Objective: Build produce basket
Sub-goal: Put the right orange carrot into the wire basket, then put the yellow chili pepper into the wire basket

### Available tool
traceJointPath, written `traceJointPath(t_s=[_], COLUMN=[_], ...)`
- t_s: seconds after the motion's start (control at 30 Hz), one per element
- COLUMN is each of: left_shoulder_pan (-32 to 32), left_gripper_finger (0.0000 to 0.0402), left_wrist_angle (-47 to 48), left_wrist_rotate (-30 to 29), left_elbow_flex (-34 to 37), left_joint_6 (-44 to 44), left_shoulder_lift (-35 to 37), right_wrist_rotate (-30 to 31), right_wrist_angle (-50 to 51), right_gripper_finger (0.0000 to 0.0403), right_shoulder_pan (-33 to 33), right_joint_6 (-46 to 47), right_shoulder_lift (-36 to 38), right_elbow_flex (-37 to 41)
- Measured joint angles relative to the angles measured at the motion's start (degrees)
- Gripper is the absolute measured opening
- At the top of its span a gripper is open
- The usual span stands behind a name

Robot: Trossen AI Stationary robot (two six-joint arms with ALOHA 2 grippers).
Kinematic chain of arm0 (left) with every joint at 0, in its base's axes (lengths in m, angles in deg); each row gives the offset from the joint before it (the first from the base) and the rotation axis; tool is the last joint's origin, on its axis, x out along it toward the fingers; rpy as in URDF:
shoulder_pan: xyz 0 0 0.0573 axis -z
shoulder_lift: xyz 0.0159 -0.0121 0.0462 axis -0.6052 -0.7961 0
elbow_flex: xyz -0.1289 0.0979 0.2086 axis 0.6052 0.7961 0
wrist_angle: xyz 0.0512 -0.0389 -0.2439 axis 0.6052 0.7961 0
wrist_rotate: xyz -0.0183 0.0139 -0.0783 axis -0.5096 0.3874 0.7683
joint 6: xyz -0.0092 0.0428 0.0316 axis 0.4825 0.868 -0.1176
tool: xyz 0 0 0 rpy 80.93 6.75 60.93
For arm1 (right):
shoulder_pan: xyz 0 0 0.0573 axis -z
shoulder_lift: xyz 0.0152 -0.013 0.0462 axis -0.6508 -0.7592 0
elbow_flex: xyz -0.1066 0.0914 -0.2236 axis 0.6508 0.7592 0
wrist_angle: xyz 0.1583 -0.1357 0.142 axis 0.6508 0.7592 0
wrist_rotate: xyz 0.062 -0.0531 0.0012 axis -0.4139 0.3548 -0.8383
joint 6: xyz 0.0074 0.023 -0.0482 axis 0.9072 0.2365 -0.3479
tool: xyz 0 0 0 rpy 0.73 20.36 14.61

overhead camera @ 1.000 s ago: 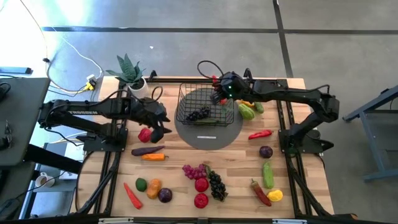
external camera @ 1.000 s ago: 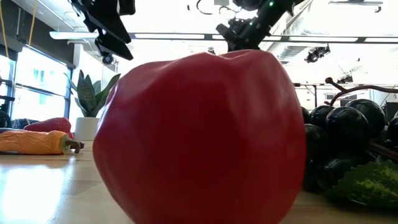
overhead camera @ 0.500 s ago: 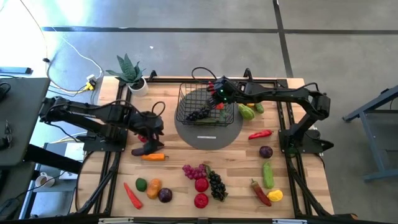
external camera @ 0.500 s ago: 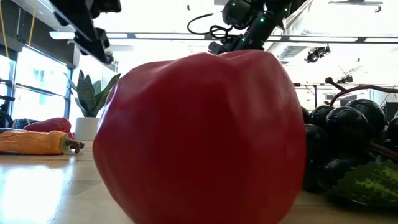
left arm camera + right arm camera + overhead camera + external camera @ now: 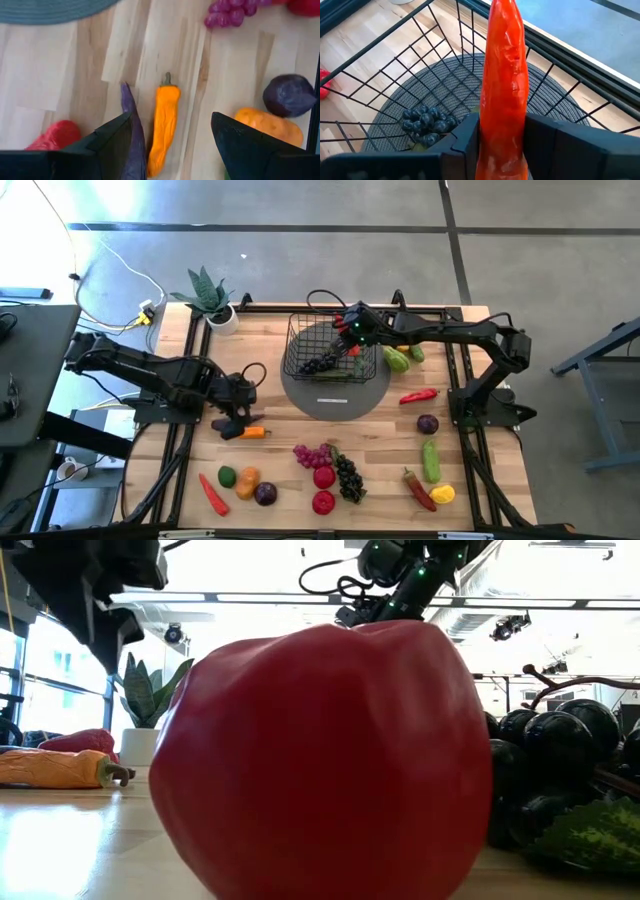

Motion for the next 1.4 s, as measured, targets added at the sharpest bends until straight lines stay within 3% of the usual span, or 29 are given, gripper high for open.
traceJointPath(t_s=[0.2, 0.57, 1.4], left_shoulder_pan=[2.41, 7.1, 7.35], left_gripper_finger=[0.0259, 0.0259, 0.0259], left_wrist_angle=[-0.09, -0.32, -7.57], left_wrist_rotate=[0.0, 0.24, -3.25], left_elbow_flex=[0.35, 0.35, 0.35], left_joint_6=[-0.15, -1.97, -0.53], left_shoulder_lift=[0.0, -1.53, -20.92], right_wrist_rotate=[-5.61, -5.39, -6.78], right_wrist_angle=[-0.22, -3.37, -6.34], right_gripper_finger=[0.0132, 0.0195, 0.0197], right_shoulder_pan=[0.46, 0.5, 1.26], right_joint_6=[-0.39, -0.48, -3.84], right_shoulder_lift=[0.0, 0.04, 5.09], right_elbow_flex=[0.0, 0.0, 0.0])
